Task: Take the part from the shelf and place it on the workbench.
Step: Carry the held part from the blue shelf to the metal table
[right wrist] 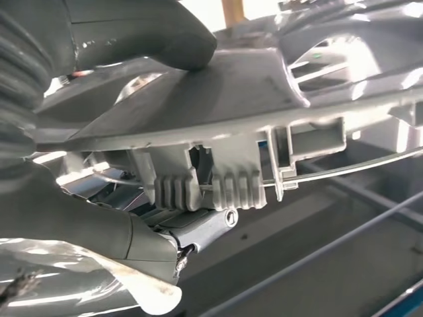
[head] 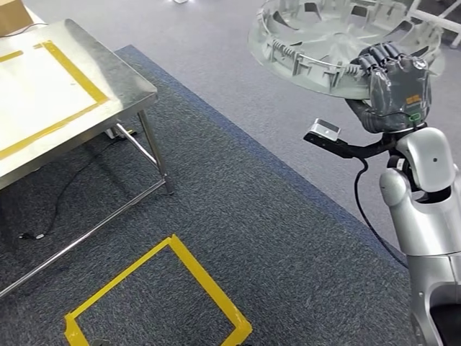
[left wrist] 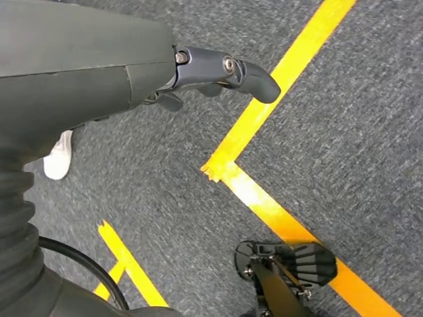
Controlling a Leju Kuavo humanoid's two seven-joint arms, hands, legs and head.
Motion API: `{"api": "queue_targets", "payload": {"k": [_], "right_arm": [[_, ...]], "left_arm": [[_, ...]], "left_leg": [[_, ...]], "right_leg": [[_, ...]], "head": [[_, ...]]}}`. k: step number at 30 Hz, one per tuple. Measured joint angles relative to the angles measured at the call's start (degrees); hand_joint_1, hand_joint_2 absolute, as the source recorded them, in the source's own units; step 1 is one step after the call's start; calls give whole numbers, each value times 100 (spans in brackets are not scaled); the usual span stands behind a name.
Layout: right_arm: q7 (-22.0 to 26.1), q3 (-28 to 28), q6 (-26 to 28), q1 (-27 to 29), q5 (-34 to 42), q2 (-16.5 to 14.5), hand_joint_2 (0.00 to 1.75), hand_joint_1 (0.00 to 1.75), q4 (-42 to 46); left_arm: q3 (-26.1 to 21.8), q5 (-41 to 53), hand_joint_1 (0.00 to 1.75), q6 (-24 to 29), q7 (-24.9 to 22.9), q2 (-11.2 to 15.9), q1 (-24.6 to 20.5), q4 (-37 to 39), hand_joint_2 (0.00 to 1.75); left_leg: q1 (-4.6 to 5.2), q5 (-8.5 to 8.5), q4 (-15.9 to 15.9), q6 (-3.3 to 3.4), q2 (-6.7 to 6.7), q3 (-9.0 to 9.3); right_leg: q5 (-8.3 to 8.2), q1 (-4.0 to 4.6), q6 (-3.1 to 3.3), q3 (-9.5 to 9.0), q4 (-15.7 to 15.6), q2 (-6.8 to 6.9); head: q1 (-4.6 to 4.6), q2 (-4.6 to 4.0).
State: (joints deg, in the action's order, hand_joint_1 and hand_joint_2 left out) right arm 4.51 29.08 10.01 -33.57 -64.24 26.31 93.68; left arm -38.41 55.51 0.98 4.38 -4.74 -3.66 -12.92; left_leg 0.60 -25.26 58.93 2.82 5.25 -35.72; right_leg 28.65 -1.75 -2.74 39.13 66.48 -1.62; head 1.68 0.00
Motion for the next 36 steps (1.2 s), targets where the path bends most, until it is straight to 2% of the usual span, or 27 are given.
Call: {"api": "queue_targets", "payload": {"k": [1,2,3,5,6,7,9,10,11,12,13,15,16,17,19,21,23,25,26,27,28,29,31,32,33,34,36], "right_arm": [[2,34,-21,-36,-1,-15,175,175,-34],[4,69,-47,-73,-6,-33,175,175,-69],[9,104,-72,-115,-12,-58,175,175,-101],[15,169,-125,-208,-22,-130,175,175,-150],[16,196,-152,-255,-23,-169,175,175,-172],[14,222,-176,-296,-20,-204,175,175,-194],[15,264,-217,-381,-10,-249,175,175,-235],[15,284,-233,-428,-7,-266,175,175,-251],[10,303,-246,-471,-3,-283,175,175,-268],[4,320,-256,-504,-3,-302,175,175,-283],[-2,333,-261,-526,-3,-320,175,175,-296],[-5,354,-264,-551,1,-350,175,175,-312],[-3,366,-265,-569,2,-361,175,175,-317],[-1,379,-266,-593,2,-371,175,175,-325],[1,406,-275,-659,1,-392,175,175,-340],[2,429,-310,-739,1,-425,175,175,-352],[3,465,-375,-817,8,-461,175,175,-372],[1,515,-433,-896,18,-480,175,175,-415],[-2,539,-449,-931,20,-483,175,175,-440],[-8,563,-460,-953,21,-486,175,175,-467],[-17,586,-464,-963,25,-488,175,175,-490],[-28,607,-464,-968,32,-490,175,175,-507],[-52,651,-460,-985,57,-491,175,175,-535],[-62,675,-456,-994,70,-491,175,175,-547],[-71,697,-453,-997,80,-491,175,175,-559],[-74,719,-450,-998,85,-492,175,175,-569],[-79,755,-448,-1002,95,-504,175,175,-577]], "left_arm": [[8,19,0,2,-5,-2,-8,1,175],[16,36,0,4,-13,-2,-17,1,175],[22,47,0,2,-18,1,-18,1,175],[27,62,0,-8,-25,13,-8,2,175],[30,69,0,-14,-25,13,-1,3,175],[32,75,0,-14,-24,15,-6,4,175],[36,87,0,-11,-23,9,-36,5,175],[37,88,0,-10,-23,11,-53,5,175],[38,90,0,-12,-23,9,-61,5,175],[39,92,0,-13,-23,6,-61,5,175],[40,92,0,-13,-23,4,-57,5,175],[41,93,0,-13,-23,5,-53,5,175],[42,93,0,-13,-23,7,-55,5,175],[45,93,0,-13,-22,9,-62,5,175],[51,97,0,-13,-21,13,-72,5,175],[60,116,0,-13,-19,16,-62,5,175],[71,139,0,-15,-12,5,-59,7,175],[79,154,0,-20,-5,-9,-87,7,175],[80,159,0,-23,-5,-11,-101,7,175],[81,168,0,-27,-4,-18,-107,7,175],[82,178,0,-31,-1,-27,-104,7,175],[82,187,0,-33,4,-35,-97,7,175],[83,201,0,-35,26,-48,-91,7,175],[84,202,0,-35,40,-51,-95,7,175],[84,202,0,-35,57,-52,-98,7,175],[84,202,0,-36,70,-52,-92,8,175],[84,202,0,-36,82,-46,-66,9,175]], "left_leg": [[-5,-20,47,-28,70,-27],[-15,-28,80,-61,138,-67],[-25,-26,93,-91,201,-108],[-39,-10,92,-141,325,-150],[-24,-32,119,-166,278,-163],[-10,-99,235,-199,143,-211],[-2,-376,805,-271,-263,-475],[-20,-528,1201,-298,-395,-672],[-39,-620,1523,-314,-455,-840],[-53,-622,1693,-322,-478,-933],[-62,-505,1633,-321,-487,-918],[-50,-81,968,-282,-566,-616],[-9,79,613,-243,-693,-449],[36,155,339,-198,-807,-324],[110,112,140,-124,-917,-257],[90,93,40,-84,-790,-221],[40,102,-39,-48,-656,-144],[11,95,-69,-14,-510,-103],[8,88,-66,-2,-431,-95],[5,77,-64,6,-347,-82],[3,65,-60,8,-264,-62],[-3,48,-52,4,-181,-38],[-13,-4,-4,-38,-17,-11],[-18,-29,36,-66,60,-24],[-26,-43,68,-97,128,-46],[-30,-48,86,-120,187,-71],[-42,-56,95,-163,245,-96]], "right_leg": [[-124,-24,-3,-147,-333,-138],[-165,-38,-4,-244,-534,-252],[-124,-40,6,-287,-597,-320],[-101,-36,49,-324,-625,-220],[-93,-43,80,-348,-636,-149],[-85,-52,109,-376,-650,-68],[-52,-37,165,-433,-661,103],[-32,-22,181,-456,-661,192],[-10,-10,190,-480,-661,275],[14,-2,192,-507,-661,350],[43,4,191,-544,-661,423],[108,14,179,-635,-665,556],[137,26,165,-677,-675,617],[154,40,145,-701,-690,665],[167,73,92,-717,-729,772],[202,76,30,-733,-760,844],[327,59,-9,-660,-602,604],[597,51,-17,-289,47,282],[717,55,-18,-32,458,217],[745,56,-19,180,752,188],[652,57,-17,295,843,173],[440,54,-13,292,697,156],[-60,28,-9,47,-13,-4],[-186,12,2,-98,-345,-100],[-229,5,16,-200,-554,-176],[-190,9,38,-257,-623,-198],[-162,14,94,-297,-655,-95]], "head": [[-4,1],[-6,1],[-5,1],[0,1],[-11,1],[-40,1],[-91,0],[-105,0],[-105,0],[-105,0],[-107,0],[-104,0],[-106,0],[-108,0],[-110,0],[-109,0],[-95,0],[-50,0],[-26,0],[-14,0],[-13,0],[-10,0],[-12,0],[-14,0],[-19,0],[-17,0],[-10,0]]}}
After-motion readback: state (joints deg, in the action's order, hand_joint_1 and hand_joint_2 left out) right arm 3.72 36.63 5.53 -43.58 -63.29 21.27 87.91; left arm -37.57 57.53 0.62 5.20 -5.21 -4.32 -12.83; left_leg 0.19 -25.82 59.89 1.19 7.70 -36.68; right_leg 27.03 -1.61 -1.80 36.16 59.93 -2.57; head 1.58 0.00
